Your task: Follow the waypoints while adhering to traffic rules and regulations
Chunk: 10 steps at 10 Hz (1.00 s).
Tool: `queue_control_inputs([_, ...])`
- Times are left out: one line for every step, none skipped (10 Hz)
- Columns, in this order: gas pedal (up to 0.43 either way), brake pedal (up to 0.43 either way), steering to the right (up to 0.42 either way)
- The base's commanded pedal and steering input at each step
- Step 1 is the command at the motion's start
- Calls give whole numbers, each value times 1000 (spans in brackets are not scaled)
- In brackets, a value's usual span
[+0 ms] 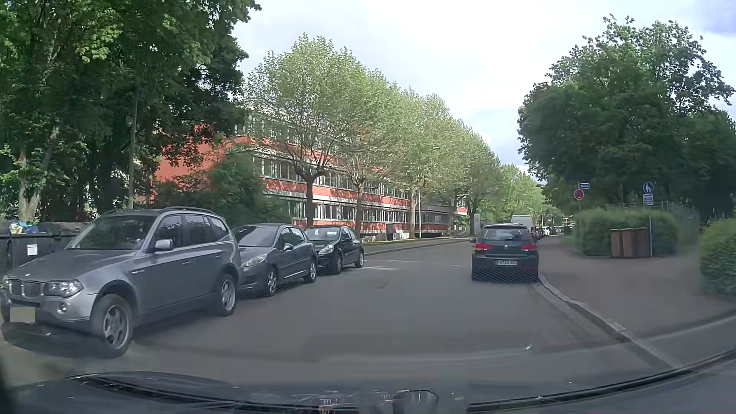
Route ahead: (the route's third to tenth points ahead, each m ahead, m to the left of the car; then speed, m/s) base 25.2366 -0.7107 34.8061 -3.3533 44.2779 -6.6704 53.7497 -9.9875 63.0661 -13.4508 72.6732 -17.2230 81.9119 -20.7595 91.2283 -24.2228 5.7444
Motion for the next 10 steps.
queue_control_inputs([39,0,-26])
queue_control_inputs([39,0,-20])
queue_control_inputs([47,0,-13])
queue_control_inputs([59,0,-5])
queue_control_inputs([67,0,0])
queue_control_inputs([79,0,4])
queue_control_inputs([79,0,12])
queue_control_inputs([79,0,24])
queue_control_inputs([79,0,39])
queue_control_inputs([79,0,48])
